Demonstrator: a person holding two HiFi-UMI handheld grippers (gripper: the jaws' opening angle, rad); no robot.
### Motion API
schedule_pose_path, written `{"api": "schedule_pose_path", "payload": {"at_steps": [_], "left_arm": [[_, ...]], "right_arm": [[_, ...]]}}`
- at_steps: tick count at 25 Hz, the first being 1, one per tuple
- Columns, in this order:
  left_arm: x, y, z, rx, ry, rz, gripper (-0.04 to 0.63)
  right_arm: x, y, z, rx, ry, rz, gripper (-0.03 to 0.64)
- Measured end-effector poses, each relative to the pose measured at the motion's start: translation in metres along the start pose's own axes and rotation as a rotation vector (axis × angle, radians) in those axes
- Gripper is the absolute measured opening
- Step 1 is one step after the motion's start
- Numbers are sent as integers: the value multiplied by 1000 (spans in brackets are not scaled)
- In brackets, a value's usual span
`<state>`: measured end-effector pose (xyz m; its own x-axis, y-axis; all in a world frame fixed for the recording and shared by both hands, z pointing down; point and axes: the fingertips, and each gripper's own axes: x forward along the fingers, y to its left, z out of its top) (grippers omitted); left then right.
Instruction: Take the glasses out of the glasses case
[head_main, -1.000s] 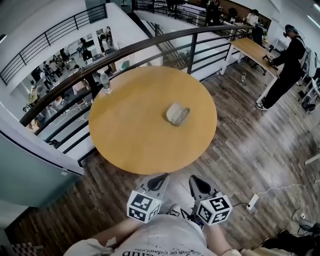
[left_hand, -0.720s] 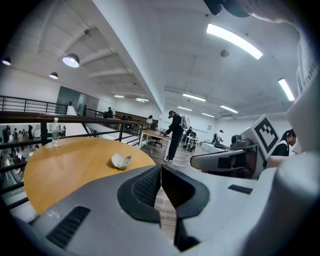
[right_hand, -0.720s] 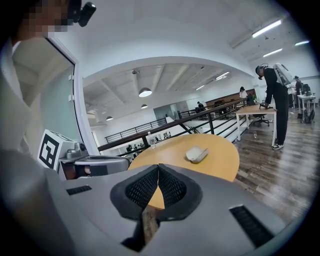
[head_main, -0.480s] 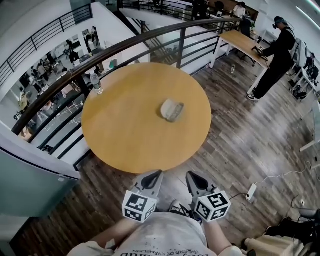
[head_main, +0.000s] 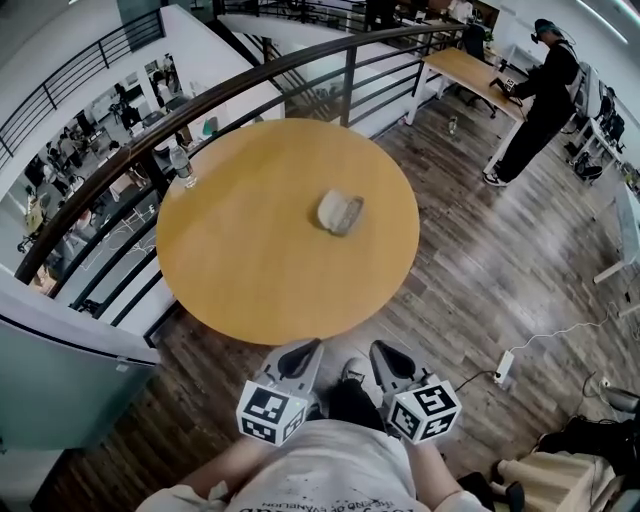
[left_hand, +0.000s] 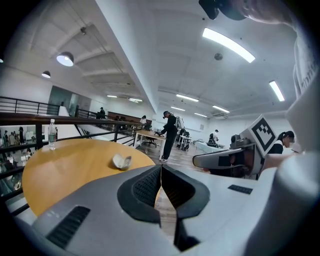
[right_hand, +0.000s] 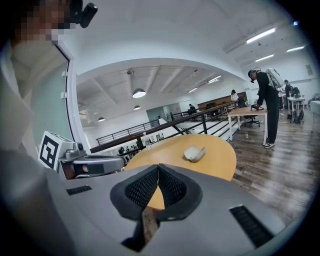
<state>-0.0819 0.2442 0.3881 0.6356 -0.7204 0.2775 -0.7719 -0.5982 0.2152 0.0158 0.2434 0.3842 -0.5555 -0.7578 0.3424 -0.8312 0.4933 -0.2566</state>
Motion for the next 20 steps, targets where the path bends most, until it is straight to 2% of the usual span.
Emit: {"api": "schedule_pose_path", "payload": {"at_steps": [11,20], "left_arm": [[36,17,12,-13,5,9,26],[117,47,39,-24,10,24,26]], "right_arm": [[28,-30,12,7,13,7,25],[79,-95,50,-7,21,28,25]]}}
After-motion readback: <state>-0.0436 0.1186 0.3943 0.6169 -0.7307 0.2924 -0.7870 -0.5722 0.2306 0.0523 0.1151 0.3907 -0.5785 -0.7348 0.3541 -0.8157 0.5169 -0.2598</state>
